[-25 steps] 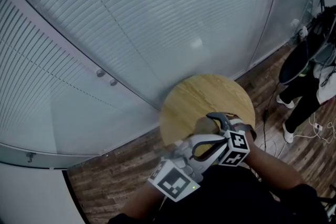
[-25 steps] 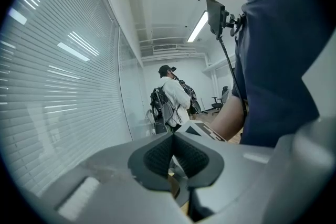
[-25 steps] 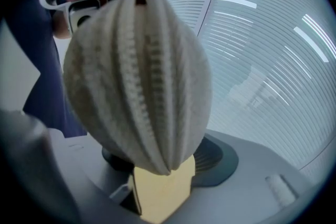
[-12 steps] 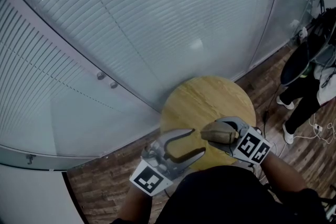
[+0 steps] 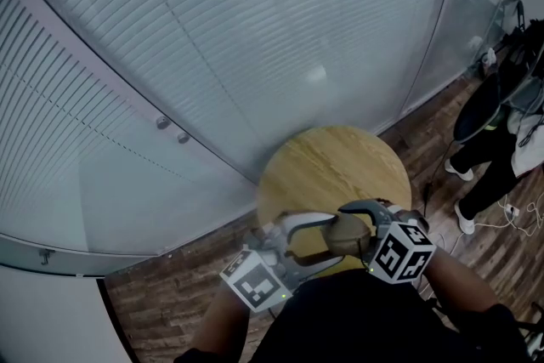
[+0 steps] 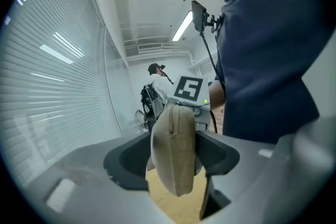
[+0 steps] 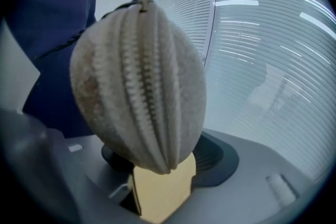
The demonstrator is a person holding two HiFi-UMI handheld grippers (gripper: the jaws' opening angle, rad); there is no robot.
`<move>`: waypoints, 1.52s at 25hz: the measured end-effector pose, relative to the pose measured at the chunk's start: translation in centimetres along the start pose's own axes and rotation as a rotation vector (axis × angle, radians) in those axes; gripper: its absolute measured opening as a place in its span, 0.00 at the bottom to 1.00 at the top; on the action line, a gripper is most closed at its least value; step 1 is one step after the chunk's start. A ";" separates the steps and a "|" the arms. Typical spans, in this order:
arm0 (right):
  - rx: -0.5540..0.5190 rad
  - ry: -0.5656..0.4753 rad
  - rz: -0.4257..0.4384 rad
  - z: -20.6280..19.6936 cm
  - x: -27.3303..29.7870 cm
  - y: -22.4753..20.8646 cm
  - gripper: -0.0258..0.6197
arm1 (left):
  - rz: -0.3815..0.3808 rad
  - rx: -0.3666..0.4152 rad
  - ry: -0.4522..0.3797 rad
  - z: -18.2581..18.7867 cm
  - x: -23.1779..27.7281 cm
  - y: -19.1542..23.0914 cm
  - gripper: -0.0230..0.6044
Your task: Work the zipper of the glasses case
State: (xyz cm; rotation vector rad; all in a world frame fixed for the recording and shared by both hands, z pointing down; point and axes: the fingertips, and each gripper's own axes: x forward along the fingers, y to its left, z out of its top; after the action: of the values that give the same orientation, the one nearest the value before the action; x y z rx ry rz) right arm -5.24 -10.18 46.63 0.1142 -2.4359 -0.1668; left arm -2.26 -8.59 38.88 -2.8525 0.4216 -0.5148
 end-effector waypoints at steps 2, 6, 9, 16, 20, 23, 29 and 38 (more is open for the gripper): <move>-0.020 0.010 0.018 0.6 0.1 0.4 0.47 | -0.023 0.034 0.037 -0.3 0.5 -0.4 0.49; -0.087 0.070 0.029 1.1 0.2 1.1 0.47 | -0.063 0.068 0.075 -0.4 1.2 -1.1 0.54; -0.097 0.067 0.044 0.8 0.5 1.7 0.47 | -0.067 0.053 0.073 -0.7 1.7 -1.7 0.54; -0.051 -0.099 0.087 3.1 -0.2 2.0 0.50 | -0.078 -0.059 -0.124 2.2 -1.3 0.2 0.53; -0.025 -0.122 0.056 2.6 -0.6 0.7 0.55 | 0.019 -0.105 -0.130 2.1 -2.5 2.3 0.52; 0.038 -0.211 -0.026 3.2 -3.3 -2.1 0.55 | 0.142 -0.086 -0.106 2.1 -3.3 4.7 0.53; -0.011 -0.470 -0.190 8.7 -8.9 -2.1 0.55 | 0.275 -0.165 -0.081 0.3 -4.0 7.1 0.52; -0.176 -0.535 -0.318 10.9 -9.6 -1.3 0.25 | 0.262 -0.180 -0.068 0.6 -3.3 6.4 0.52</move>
State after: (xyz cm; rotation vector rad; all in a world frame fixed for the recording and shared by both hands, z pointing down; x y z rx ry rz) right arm -4.91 -9.24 32.07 0.4253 -2.9027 -0.6214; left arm -6.56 -13.42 35.67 -2.9079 0.8535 -0.3455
